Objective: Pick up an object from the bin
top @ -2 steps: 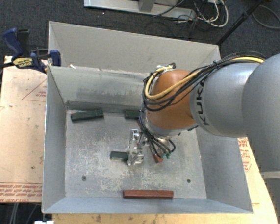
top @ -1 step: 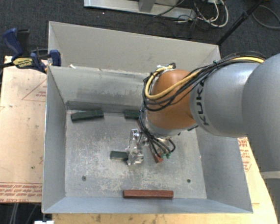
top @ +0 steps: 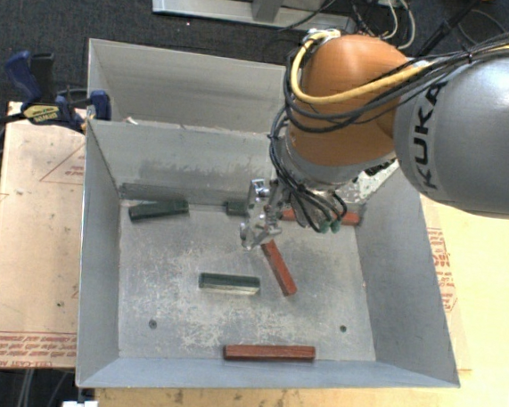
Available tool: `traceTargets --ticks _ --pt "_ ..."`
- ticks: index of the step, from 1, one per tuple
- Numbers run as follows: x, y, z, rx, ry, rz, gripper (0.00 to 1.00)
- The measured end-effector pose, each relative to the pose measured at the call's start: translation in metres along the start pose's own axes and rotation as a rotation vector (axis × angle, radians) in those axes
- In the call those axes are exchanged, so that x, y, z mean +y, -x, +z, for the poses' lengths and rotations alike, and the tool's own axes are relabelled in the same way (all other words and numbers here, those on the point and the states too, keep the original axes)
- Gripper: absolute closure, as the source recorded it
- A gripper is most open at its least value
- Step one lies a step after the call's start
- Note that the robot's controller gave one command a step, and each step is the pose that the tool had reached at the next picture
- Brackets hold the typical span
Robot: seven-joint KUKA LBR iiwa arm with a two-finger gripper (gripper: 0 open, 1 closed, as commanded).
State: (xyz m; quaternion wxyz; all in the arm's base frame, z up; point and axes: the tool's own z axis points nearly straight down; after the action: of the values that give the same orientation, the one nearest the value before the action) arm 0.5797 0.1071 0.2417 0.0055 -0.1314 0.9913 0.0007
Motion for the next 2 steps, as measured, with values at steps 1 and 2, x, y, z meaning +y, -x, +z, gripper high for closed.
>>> traceTargets --ticks 1,2 --pt "-0.0004 -0.0018 0.0034 0.008 0.001 0.001 0.0" --pt "-0.0005 -0.0018 0.0034 0.008 0.001 0.001 0.0"
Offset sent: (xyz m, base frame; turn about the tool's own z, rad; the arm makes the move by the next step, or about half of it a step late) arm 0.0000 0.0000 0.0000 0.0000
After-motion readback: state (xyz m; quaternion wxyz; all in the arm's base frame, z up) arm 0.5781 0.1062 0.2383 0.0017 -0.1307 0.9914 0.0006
